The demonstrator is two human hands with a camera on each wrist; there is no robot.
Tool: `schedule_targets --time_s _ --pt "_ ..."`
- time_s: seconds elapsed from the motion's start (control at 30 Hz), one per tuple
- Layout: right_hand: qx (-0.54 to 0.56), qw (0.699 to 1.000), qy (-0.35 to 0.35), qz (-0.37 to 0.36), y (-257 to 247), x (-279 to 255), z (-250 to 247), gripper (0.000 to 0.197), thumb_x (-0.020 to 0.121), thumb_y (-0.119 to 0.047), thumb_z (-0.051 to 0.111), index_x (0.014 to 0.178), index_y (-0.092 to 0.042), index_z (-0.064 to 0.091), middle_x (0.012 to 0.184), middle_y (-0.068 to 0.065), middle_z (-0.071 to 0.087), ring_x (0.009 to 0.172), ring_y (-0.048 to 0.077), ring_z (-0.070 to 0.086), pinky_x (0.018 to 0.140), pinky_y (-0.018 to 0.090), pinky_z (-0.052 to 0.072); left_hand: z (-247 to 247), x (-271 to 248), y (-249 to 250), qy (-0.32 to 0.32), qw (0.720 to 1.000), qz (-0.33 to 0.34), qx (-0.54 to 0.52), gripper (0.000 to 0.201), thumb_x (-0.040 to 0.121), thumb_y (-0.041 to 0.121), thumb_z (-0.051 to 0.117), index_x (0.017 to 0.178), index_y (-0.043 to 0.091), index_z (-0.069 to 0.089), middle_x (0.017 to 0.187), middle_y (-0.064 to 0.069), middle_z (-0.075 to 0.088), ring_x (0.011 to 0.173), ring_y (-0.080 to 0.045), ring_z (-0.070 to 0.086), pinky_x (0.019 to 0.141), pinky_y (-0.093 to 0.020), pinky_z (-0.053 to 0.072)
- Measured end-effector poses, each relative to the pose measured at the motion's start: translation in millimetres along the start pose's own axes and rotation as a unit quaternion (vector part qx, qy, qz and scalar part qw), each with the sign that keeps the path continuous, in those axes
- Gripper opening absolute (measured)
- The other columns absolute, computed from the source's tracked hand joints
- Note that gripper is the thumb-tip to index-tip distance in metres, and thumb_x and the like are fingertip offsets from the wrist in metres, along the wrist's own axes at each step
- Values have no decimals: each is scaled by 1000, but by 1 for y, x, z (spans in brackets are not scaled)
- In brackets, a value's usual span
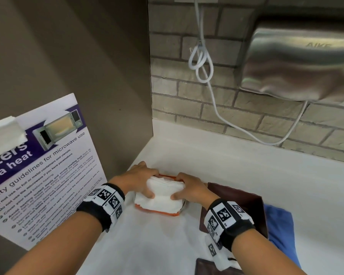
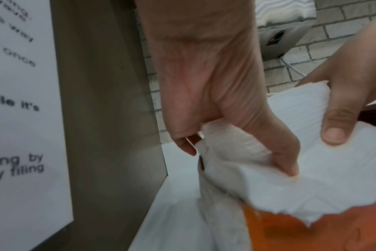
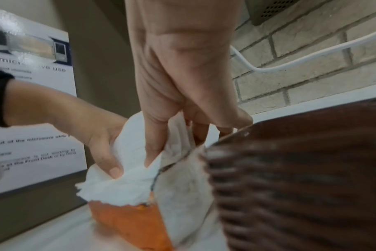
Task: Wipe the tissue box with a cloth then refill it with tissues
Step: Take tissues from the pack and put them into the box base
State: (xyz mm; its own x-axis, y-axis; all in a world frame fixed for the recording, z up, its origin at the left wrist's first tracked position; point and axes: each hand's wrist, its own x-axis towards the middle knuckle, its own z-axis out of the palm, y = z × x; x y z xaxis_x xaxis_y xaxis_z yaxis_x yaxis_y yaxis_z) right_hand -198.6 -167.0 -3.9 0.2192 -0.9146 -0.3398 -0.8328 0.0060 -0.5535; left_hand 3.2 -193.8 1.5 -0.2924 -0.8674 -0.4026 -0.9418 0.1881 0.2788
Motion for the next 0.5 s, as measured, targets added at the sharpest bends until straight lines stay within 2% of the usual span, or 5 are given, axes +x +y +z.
schedule_targets --time_s 0.07,0.13,0.23,0.37,0.5 --pt "46 999 -2 0 0 -1 -2 46 70 -28 77 109 -22 53 104 -4 59 97 15 53 77 25 39 0 -1 -3 7 1000 2 -19 68 59 45 78 119 36 47 107 -1 39 99 -21 42 85 -33 45" --pt "92 996 -5 0 1 -1 -6 48 72 -24 77 113 -16 52 103 -3 57 96 16 54 77 26 43 1 0 -8 10 999 -1 -41 70 55 53 78 118 38 50 108 0 43 100 -20 45 87 -31 46" --pt "161 987 -3 12 4 -3 -11 46 76 -24 76 114 -13 51 107 2 58 103 23 57 85 33 49 3 -1 -17 36 994 -12 -105 64 47 63 77 101 32 63 104 1 58 99 -15 53 85 -31 52" --pt "267 962 19 47 9 -3 -14 50 78 -22 75 119 -9 50 119 8 61 109 27 58 95 43 50 1 -5 -23 97 961 -1 -259 46 57 39 87 93 21 66 93 7 66 86 -10 62 74 -24 52" --pt "341 937 47 61 8 -7 -12 44 82 -17 72 119 -7 52 113 6 60 109 26 59 93 38 51 1 -10 -24 145 915 20 -376 40 62 24 87 94 17 64 90 7 64 84 -11 60 71 -19 48"
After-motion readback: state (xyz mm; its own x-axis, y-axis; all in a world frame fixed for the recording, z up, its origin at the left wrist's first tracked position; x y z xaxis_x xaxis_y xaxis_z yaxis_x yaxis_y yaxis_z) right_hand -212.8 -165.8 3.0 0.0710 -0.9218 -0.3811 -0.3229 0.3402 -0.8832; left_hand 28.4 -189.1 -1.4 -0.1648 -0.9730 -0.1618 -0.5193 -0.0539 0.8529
